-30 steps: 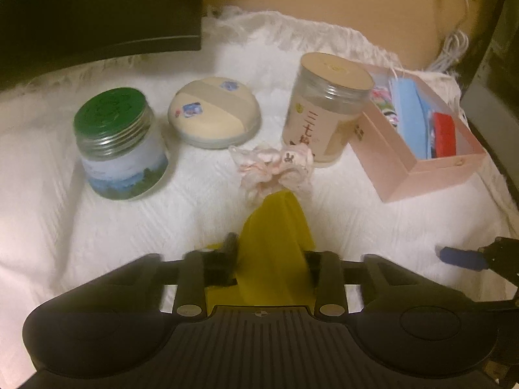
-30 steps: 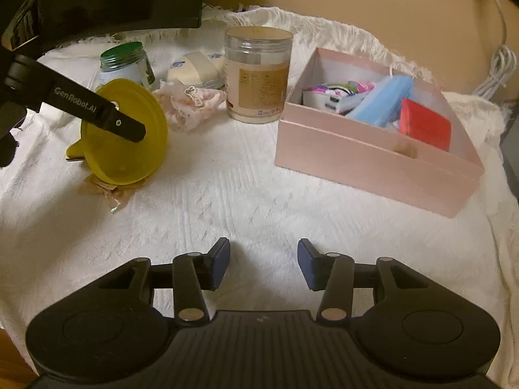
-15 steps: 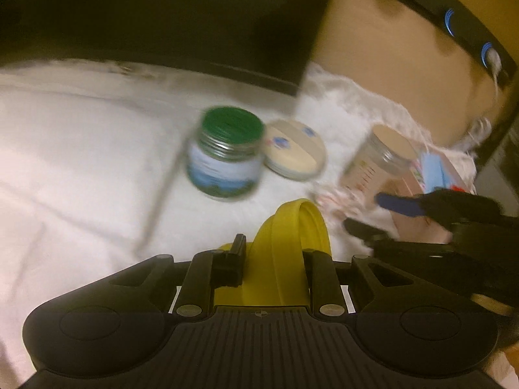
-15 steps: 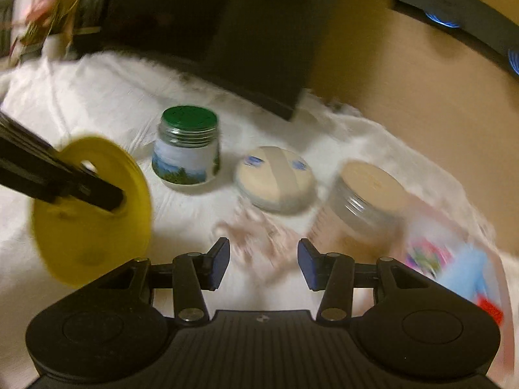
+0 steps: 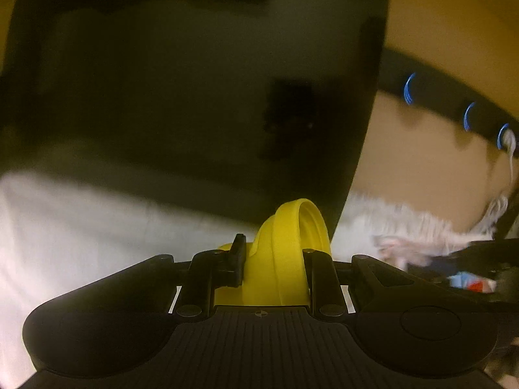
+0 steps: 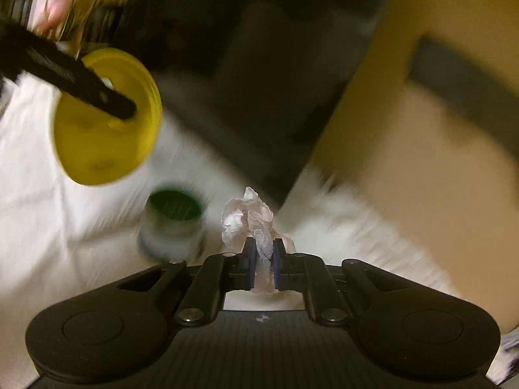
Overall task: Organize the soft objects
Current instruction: 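Grasp the tissue flower with the right tool while the left tool holds the yellow toy, then carry yellow toy and tissue flower over the pink box and open both tools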
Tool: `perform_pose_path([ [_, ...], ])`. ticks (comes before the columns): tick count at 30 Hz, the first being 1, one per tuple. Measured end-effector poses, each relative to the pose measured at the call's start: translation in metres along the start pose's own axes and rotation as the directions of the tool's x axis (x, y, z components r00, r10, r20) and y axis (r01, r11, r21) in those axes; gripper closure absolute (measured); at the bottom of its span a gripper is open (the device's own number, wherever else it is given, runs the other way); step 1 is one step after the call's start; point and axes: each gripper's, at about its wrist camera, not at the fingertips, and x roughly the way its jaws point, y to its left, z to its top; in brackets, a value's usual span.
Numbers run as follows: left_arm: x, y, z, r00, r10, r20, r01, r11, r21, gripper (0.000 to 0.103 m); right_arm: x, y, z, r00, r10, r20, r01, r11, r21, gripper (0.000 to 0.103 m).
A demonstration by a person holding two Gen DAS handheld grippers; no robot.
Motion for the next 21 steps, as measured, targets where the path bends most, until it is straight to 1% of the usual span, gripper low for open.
perform_pose_path([
  [2,0.004,-0.012,0.020,0.999,-0.028,0.032,0.028,0.999,0.017,0.079,-0.021,-0.022,0.012,0.998,-0.040,0.052,0.039,0.999,0.018,0.093],
  [5,0.013,-0.035,0.043,0.994,-0.090,0.062,0.088,0.996,0.033,0.079,-0.047,-0.053,0.019,0.988,-0.116,0.098,0.112,0.993,0.040,0.093],
  [8,0.025,-0.061,0.057,0.983,-0.174,0.064,0.173,0.985,0.025,0.079,-0.066,-0.084,0.018,0.982,-0.163,0.098,0.154,0.984,0.092,0.093],
  [11,0.038,-0.092,0.060,0.966,-0.256,0.044,0.255,0.966,0.036,0.079,-0.080,-0.118,0.013,0.976,-0.200,0.085,0.184,0.969,0.166,0.093],
  [15,0.058,-0.136,0.056,0.933,-0.361,-0.005,0.361,0.931,0.061,0.079,-0.098,-0.164,-0.001,0.970,-0.238,0.053,0.214,0.937,0.275,0.093],
  [17,0.068,-0.160,0.051,0.911,-0.411,-0.038,0.412,0.908,0.068,0.079,-0.110,-0.184,-0.010,0.967,-0.253,0.040,0.227,0.917,0.328,0.093],
  [21,0.083,-0.205,0.041,0.870,-0.484,-0.090,0.491,0.867,0.085,0.078,-0.128,-0.214,-0.030,0.952,-0.306,0.006,0.280,0.879,0.385,0.093],
])
